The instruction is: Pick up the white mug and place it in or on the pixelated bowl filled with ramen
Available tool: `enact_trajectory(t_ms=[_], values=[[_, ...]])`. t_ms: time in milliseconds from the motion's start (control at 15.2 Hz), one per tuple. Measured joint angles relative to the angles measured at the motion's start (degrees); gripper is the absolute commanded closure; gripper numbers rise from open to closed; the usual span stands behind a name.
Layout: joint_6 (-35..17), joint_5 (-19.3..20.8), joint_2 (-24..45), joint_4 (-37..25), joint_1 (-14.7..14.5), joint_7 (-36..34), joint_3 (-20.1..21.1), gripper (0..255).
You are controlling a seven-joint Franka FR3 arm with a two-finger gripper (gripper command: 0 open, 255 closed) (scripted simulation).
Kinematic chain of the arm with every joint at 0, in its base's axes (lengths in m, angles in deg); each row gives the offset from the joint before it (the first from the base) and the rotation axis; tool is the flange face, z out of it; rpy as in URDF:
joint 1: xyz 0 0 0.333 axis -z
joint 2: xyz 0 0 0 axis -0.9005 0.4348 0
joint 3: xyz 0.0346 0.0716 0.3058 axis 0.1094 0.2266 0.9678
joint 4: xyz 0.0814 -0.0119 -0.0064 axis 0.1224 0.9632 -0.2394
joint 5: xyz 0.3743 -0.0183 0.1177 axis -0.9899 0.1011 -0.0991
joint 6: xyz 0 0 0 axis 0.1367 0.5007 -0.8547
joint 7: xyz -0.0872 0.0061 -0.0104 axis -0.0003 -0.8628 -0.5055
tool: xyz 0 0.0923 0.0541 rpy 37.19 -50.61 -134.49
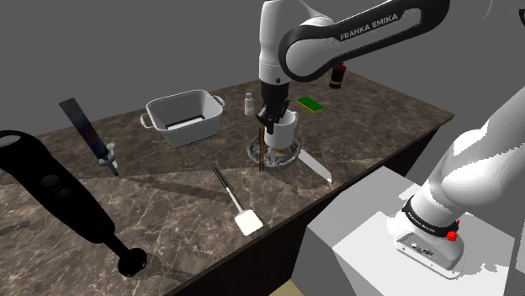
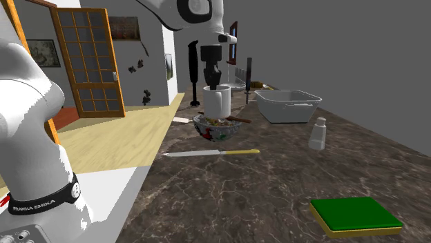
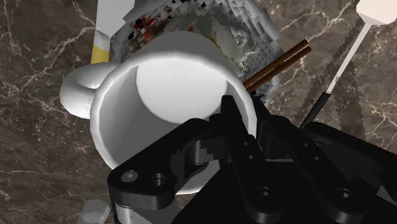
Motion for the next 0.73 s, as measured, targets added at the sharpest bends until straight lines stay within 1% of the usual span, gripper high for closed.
enact_trajectory(t_ms=[264,330,726], values=[[-0.1,0.0,0.0,0.1,0.0,0.0,0.0,255],[-0.1,0.0,0.0,0.1,0.0,0.0,0.0,0],[-0.2,0.0,0.0,0.1,0.0,0.0,0.0,0]])
